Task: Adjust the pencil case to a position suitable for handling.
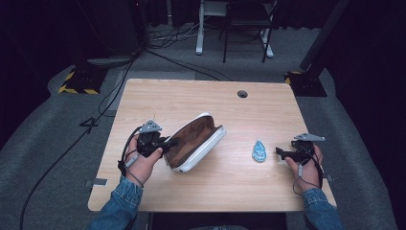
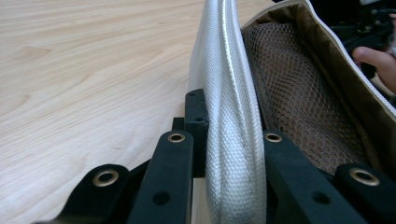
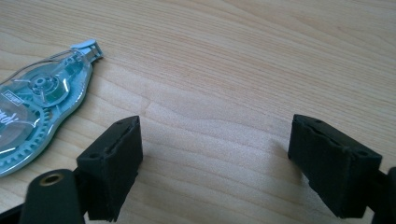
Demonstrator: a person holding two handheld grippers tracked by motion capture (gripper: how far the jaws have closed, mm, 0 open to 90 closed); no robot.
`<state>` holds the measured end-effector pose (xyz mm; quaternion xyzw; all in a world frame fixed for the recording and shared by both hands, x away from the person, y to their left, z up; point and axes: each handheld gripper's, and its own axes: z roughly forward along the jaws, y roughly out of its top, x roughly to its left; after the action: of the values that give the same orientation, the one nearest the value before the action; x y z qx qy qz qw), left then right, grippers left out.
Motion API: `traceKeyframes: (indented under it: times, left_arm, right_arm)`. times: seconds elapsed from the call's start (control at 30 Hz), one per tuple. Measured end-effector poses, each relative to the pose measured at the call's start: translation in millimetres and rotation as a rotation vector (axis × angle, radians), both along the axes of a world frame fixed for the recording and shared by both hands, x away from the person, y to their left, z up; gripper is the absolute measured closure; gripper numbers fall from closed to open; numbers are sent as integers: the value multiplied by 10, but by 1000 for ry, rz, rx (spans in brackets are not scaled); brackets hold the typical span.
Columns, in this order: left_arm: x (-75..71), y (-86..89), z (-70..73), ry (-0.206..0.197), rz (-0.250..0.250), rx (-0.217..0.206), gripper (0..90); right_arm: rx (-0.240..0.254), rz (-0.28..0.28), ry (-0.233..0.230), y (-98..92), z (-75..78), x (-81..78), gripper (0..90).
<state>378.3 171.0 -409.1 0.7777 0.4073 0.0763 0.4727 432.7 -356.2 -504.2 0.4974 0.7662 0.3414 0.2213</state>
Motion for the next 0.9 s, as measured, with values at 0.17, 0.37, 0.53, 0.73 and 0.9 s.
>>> traceKeyframes:
  times: [0.17, 0.37, 0.53, 0.73, 0.9]
  left_arm:
    - [-35, -108, 5, 3, -45, 0, 812]
    - [-82, -215, 5, 7, -91, 2, 813]
    - [-116, -294, -4, 7, -127, 7, 812]
    - [-155, -383, -24, 10, -169, 11, 811]
    - [-172, -458, -69, 26, -206, 18, 810]
  right_arm:
    - [1, -1, 2, 2, 1, -2, 179]
    - [1, 0, 1, 2, 0, -1, 180]
    - [0, 1, 0, 0, 0, 0, 180]
    - [1, 0, 1, 1, 0, -1, 180]
    - [0, 2, 0, 1, 0, 0, 179]
